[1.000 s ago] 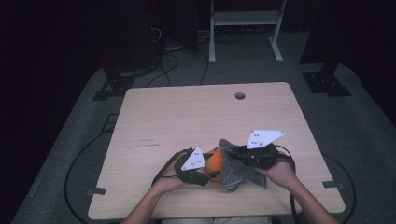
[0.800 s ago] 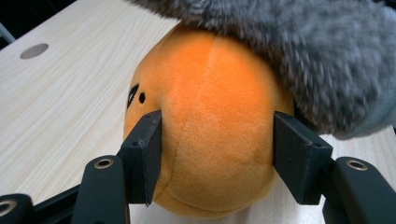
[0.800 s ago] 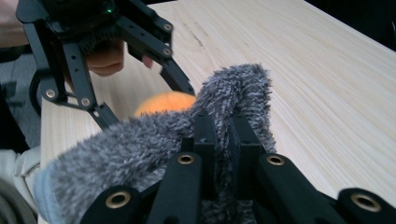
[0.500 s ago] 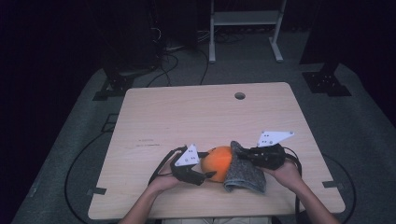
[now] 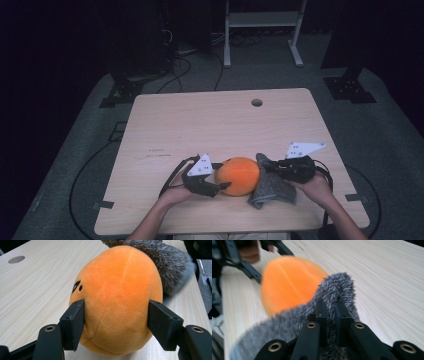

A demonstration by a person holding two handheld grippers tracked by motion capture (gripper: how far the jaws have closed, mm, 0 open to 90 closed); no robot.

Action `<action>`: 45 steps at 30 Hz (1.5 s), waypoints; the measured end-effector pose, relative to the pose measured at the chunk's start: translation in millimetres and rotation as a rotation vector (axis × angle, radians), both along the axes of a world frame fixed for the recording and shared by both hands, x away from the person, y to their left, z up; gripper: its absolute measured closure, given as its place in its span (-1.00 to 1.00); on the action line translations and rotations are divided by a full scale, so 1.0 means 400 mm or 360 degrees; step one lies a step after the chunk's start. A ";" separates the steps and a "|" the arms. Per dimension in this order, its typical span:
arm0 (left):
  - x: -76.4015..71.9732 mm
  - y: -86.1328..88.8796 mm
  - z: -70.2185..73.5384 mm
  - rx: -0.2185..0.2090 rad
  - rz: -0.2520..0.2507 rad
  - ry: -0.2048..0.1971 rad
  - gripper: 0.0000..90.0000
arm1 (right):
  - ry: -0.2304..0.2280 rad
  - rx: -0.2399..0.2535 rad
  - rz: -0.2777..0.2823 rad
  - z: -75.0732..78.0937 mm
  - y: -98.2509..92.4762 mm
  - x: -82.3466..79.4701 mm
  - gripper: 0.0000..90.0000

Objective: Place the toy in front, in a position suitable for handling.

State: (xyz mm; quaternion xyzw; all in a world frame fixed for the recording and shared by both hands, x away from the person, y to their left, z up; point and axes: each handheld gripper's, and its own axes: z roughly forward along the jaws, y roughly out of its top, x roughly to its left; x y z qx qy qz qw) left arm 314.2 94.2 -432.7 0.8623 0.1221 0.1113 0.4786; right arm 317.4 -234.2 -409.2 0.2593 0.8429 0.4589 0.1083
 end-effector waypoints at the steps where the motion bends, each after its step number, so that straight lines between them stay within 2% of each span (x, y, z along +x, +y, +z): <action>1: 0.001 0.000 -0.001 -0.0004 -0.0002 0.0002 -0.26 | 0.0003 -0.0008 -0.0011 0.002 -0.009 0.000 0.85; 5: 0.002 -0.001 -0.001 -0.0004 -0.0016 0.0000 -0.26 | -0.0010 0.0045 0.0000 0.023 -0.018 -0.003 0.85; 6: 0.001 -0.005 0.000 0.0007 -0.0032 -0.0013 -0.26 | -0.0036 0.0085 0.0063 0.045 0.002 -0.005 0.84; 7: 0.000 -0.006 0.001 0.0014 -0.0036 -0.0018 -0.26 | -0.0041 0.0090 0.0088 0.051 0.012 -0.005 0.84; 10: 0.002 -0.003 0.001 0.0025 -0.0029 -0.0001 -0.25 | -0.0059 0.0051 0.0158 0.055 0.058 0.004 0.84; 12: 0.004 0.004 -0.003 0.0011 -0.0022 0.0011 -0.25 | -0.0047 0.0028 0.0161 0.042 0.074 0.012 0.84; 16: 0.008 0.012 -0.007 -0.0014 -0.0018 0.0033 -0.24 | -0.0017 0.0088 0.0125 0.021 0.061 0.020 0.84; 17: 0.006 0.010 -0.006 -0.0011 -0.0028 0.0022 -0.24 | 0.0004 0.0109 0.0092 0.004 0.043 0.018 0.84; 19: 0.003 0.007 -0.006 -0.0008 -0.0033 0.0009 -0.24 | 0.0025 0.0125 0.0058 -0.006 0.026 0.014 0.84; 24: -0.002 0.002 -0.003 0.0019 -0.0031 -0.0008 -0.24 | 0.0022 0.0047 -0.0030 -0.014 -0.018 0.007 0.84; 27: -0.004 -0.005 -0.003 0.0018 -0.0053 -0.0023 -0.24 | 0.0007 0.0113 0.0006 0.000 -0.025 0.004 0.84; 28: -0.004 -0.005 -0.003 0.0018 -0.0053 -0.0023 -0.24 | 0.0007 0.0113 0.0006 0.000 -0.025 0.004 0.84; 29: -0.003 -0.003 -0.003 0.0020 -0.0052 -0.0016 -0.24 | -0.0008 0.0157 0.0051 0.012 -0.010 -0.002 0.84; 33: 0.000 0.011 -0.008 0.0013 -0.0040 0.0010 -0.24 | 0.0000 0.0137 0.0062 -0.004 0.007 0.001 0.84; 38: 0.007 0.024 -0.012 -0.0001 -0.0013 0.0041 -0.24 | 0.0058 0.0090 -0.0068 -0.054 -0.042 0.000 0.84; 39: 0.006 0.023 -0.011 0.0002 -0.0015 0.0037 -0.24 | 0.0057 0.0114 -0.0083 -0.056 -0.052 -0.007 0.84; 42: 0.007 0.016 -0.010 -0.0001 -0.0016 0.0032 -0.24 | 0.0026 0.0162 -0.0082 -0.040 -0.061 -0.019 0.84; 43: 0.009 0.013 -0.008 -0.0001 -0.0013 0.0032 -0.25 | -0.0021 0.0213 -0.0036 -0.007 -0.053 -0.032 0.84; 45: 0.012 0.006 -0.006 -0.0005 0.0000 0.0038 -0.25 | -0.0061 0.0237 0.0010 0.019 -0.034 -0.038 0.84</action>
